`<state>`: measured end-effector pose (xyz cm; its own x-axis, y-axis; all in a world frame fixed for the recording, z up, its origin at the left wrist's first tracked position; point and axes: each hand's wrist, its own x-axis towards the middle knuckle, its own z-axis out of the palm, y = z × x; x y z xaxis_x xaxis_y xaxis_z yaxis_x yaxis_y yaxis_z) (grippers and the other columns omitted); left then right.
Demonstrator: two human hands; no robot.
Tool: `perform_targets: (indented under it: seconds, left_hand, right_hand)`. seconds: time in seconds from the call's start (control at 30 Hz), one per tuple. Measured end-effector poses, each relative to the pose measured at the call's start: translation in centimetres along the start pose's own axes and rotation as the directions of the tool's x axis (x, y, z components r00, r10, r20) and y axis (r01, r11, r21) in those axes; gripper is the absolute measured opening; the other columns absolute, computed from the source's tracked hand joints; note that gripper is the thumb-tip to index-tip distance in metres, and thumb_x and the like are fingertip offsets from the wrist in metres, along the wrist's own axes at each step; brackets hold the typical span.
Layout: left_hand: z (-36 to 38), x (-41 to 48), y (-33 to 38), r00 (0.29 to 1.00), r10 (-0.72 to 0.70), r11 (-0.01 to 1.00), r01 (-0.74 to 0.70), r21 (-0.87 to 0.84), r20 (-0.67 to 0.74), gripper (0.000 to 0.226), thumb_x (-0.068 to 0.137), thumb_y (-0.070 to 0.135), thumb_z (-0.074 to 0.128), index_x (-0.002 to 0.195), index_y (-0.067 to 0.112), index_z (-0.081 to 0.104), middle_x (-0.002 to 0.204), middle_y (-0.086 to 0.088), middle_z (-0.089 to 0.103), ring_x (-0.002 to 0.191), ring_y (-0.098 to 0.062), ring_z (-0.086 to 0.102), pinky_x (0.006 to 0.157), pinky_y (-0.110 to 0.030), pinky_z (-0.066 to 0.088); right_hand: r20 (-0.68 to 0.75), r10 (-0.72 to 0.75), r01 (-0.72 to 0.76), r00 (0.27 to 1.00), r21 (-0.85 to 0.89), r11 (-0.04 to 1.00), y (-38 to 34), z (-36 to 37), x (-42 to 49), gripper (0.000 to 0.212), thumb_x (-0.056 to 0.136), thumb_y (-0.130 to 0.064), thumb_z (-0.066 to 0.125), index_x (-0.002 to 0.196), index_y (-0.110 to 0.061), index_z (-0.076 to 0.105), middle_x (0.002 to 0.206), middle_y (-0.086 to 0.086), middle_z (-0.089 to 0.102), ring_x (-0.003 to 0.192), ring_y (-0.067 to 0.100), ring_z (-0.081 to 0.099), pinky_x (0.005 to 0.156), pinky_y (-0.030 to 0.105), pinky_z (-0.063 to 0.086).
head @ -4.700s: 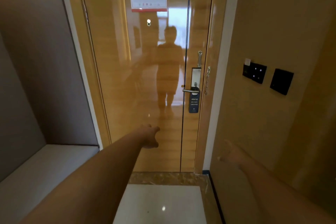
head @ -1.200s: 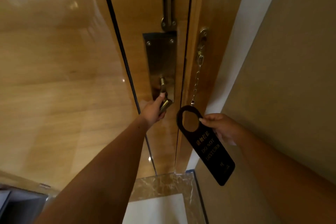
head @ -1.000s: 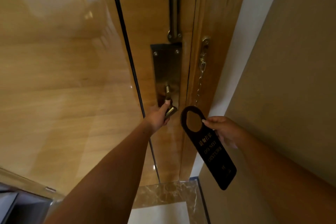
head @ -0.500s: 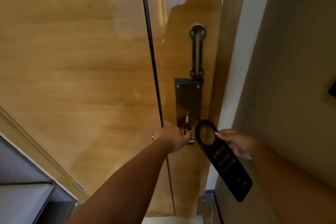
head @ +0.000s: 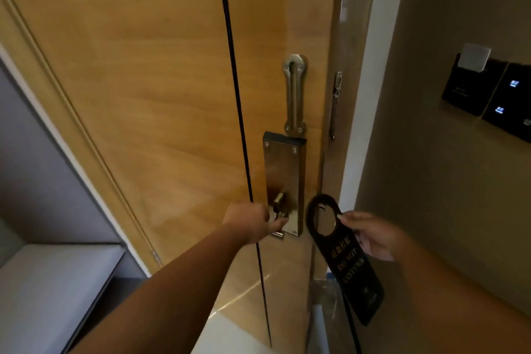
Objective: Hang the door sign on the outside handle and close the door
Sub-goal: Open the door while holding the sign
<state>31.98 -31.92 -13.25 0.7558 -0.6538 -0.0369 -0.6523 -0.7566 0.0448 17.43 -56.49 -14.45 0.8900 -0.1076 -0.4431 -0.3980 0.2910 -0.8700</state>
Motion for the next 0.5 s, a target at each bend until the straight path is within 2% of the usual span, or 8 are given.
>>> perform_targets:
  seconds: [0.07, 0.1, 0.17, 0.23, 0.27, 0.33, 0.43, 0.5]
  left_hand:
    - [0.0, -3.4, -1.1, 0.996, -0.026, 0.999, 0.023, -0.029, -0.082, 0.069, 0.069, 0.086, 0.020, 0.062, 0.026, 0.055, 0.063, 0.007, 0.055, 0.072, -0.015, 0.055, 0.086, -0.044, 0.035]
    - [0.0, -5.0, -1.7, 0.992, -0.052, 0.998, 0.049, -0.029, -0.119, 0.069, 0.066, 0.088, 0.020, 0.064, 0.028, 0.054, 0.072, 0.007, 0.057, 0.086, -0.017, 0.053, 0.091, -0.047, 0.031]
    - [0.1, -8.0, -3.1, 0.985, -0.108, 0.994, 0.103, -0.040, -0.132, 0.072, 0.062, 0.092, 0.025, 0.080, 0.032, 0.061, 0.103, 0.004, 0.060, 0.111, -0.023, 0.044, 0.098, -0.051, 0.029]
    - [0.1, -10.6, -4.2, 0.988, -0.144, 0.982, 0.135, -0.133, -0.060, 0.077, 0.060, 0.091, 0.035, 0.105, 0.034, 0.062, 0.132, 0.001, 0.049, 0.128, -0.027, 0.031, 0.103, -0.054, 0.029]
    - [0.0, -12.3, -5.1, 0.986, -0.165, 0.968, 0.158, -0.194, -0.022, 0.079, 0.060, 0.089, 0.041, 0.114, 0.033, 0.059, 0.139, 0.000, 0.043, 0.132, -0.029, 0.026, 0.104, -0.054, 0.029]
    - [-0.2, -14.2, -6.1, 0.987, -0.161, 0.939, 0.158, -0.304, 0.016, 0.077, 0.061, 0.081, 0.054, 0.121, 0.032, 0.056, 0.142, 0.000, 0.038, 0.134, -0.028, 0.022, 0.105, -0.051, 0.032]
    - [-0.2, -17.6, -8.0, 0.980, -0.197, 0.879, 0.172, -0.444, -0.010, 0.052, 0.068, 0.059, 0.072, 0.113, 0.036, 0.057, 0.140, 0.006, 0.036, 0.131, -0.020, 0.024, 0.101, -0.035, 0.028]
    - [0.0, -19.7, -9.4, 0.972, -0.234, 0.828, 0.206, -0.522, 0.013, 0.044, 0.071, 0.043, 0.077, 0.110, 0.040, 0.058, 0.137, 0.013, 0.033, 0.130, -0.015, 0.024, 0.101, -0.032, 0.025]
  right_hand:
    - [0.033, 0.049, -0.050, 0.998, 0.014, 0.999, 1.5, 0.5, -1.2, 0.027, 0.074, -0.021, 0.072, 0.097, -0.006, 0.068, 0.097, 0.016, 0.070, 0.098, 0.033, 0.065, 0.086, 0.044, 0.051]
    - [0.053, 0.069, -0.070, 0.996, 0.018, 0.997, 2.2, 0.9, -1.7, 0.026, 0.074, -0.022, 0.072, 0.095, -0.006, 0.071, 0.096, 0.017, 0.072, 0.097, 0.034, 0.066, 0.085, 0.045, 0.052]
    - [0.098, 0.081, -0.084, 0.992, 0.023, 0.996, 3.3, 2.1, -2.4, 0.024, 0.074, -0.024, 0.070, 0.090, -0.007, 0.076, 0.093, 0.017, 0.075, 0.089, 0.033, 0.071, 0.075, 0.044, 0.056]
    - [0.129, 0.062, -0.073, 0.990, 0.082, 0.994, 4.0, 3.7, -2.7, 0.021, 0.073, -0.021, 0.067, 0.084, -0.006, 0.078, 0.086, 0.016, 0.077, 0.079, 0.030, 0.074, 0.063, 0.039, 0.059]
    - [0.162, 0.051, -0.070, 0.986, 0.114, 0.991, 4.3, 5.1, -2.7, 0.021, 0.075, -0.019, 0.064, 0.080, -0.006, 0.079, 0.083, 0.016, 0.077, 0.076, 0.029, 0.075, 0.059, 0.036, 0.059]
    - [0.197, 0.032, -0.065, 0.980, 0.163, 0.984, 4.4, 6.8, -2.5, 0.023, 0.077, -0.019, 0.061, 0.076, -0.006, 0.080, 0.080, 0.015, 0.077, 0.073, 0.027, 0.075, 0.056, 0.032, 0.059]
    - [0.253, 0.026, -0.070, 0.967, 0.170, 0.983, 4.1, 9.7, -1.7, 0.024, 0.081, -0.018, 0.058, 0.081, -0.006, 0.079, 0.083, 0.015, 0.077, 0.074, 0.026, 0.074, 0.059, 0.033, 0.061]
    - [0.260, 0.028, -0.066, 0.965, 0.136, 0.988, 3.8, 11.4, -0.8, 0.023, 0.089, -0.016, 0.054, 0.092, -0.003, 0.073, 0.086, 0.015, 0.076, 0.074, 0.025, 0.073, 0.058, 0.030, 0.060]
